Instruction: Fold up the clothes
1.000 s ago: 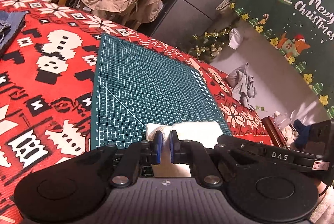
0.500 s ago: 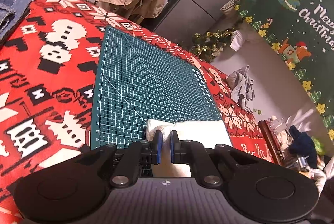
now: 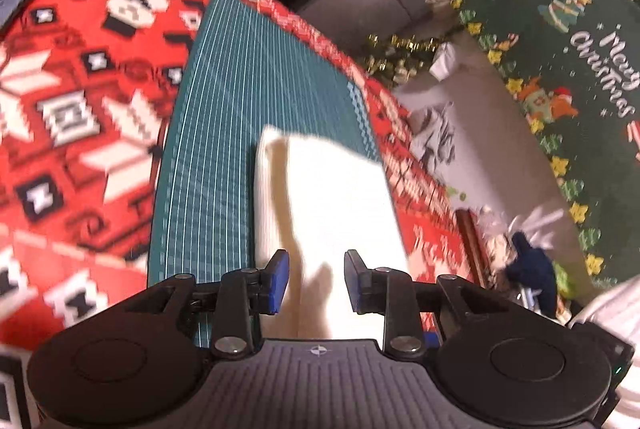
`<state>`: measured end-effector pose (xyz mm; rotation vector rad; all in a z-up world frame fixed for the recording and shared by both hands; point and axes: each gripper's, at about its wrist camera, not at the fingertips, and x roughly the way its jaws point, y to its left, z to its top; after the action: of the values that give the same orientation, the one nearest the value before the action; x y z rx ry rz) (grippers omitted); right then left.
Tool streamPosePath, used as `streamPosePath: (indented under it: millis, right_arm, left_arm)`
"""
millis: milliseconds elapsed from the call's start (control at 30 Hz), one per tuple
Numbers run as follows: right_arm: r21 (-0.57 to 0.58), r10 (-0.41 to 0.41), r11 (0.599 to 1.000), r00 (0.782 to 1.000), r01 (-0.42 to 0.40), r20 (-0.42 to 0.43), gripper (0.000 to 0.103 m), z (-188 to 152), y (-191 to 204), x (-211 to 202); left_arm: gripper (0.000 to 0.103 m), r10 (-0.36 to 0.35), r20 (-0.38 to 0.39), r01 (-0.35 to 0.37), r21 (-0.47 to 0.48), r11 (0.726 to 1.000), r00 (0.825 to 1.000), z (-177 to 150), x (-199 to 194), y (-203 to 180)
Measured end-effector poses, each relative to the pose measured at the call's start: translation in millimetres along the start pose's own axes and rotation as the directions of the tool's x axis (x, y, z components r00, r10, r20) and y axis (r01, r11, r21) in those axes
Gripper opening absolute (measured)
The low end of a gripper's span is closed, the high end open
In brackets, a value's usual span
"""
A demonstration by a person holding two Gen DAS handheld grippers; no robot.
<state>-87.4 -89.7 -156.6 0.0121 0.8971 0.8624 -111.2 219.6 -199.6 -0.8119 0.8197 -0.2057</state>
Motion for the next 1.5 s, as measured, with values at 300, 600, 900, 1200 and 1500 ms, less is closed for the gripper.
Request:
streamPosePath:
  millis: [300, 600, 900, 1200, 1500]
  right_arm:
    - [0.002, -0.013, 1.000, 1.000, 0.013, 0.016, 0.026, 6.3, 1.6, 1.3]
    - [-0.016, -0.026, 1.000, 1.000, 0.026, 0.015, 0.026, 7.1, 5.4, 1.6]
    - [-0.114, -0.043, 0.993, 0.998, 0.037, -0.051, 0.038, -7.9, 3.2, -17.4]
    - [-0.208, -0.056, 0.978, 0.992, 0.031, -0.115, 0.043, -27.5, 13.4, -5.4]
    - [-0.253, -0.116, 0.964, 0.988, 0.087, -0.102, 0.034, -26.0, 18.6, 18.8]
  left_arm:
    - [0.028, -0.026, -0.003, 0.026, -0.025, 0.999, 1.000, -9.4, 0.8, -5.1]
    - [0.008, 0.077, 0.006, -0.077, 0.068, 0.995, 0.997, -15.8, -4.0, -19.7]
    - [0.006, 0.107, 0.000, -0.107, 0.067, 0.992, 0.994, -24.3, -17.0, -18.0]
    - [0.033, 0.092, -0.031, -0.093, -0.029, 0.995, 0.995, -33.2, -21.7, -3.5]
    - [0.039, 0.072, -0.064, -0.077, -0.065, 0.995, 0.995, -36.7, -7.0, -5.7]
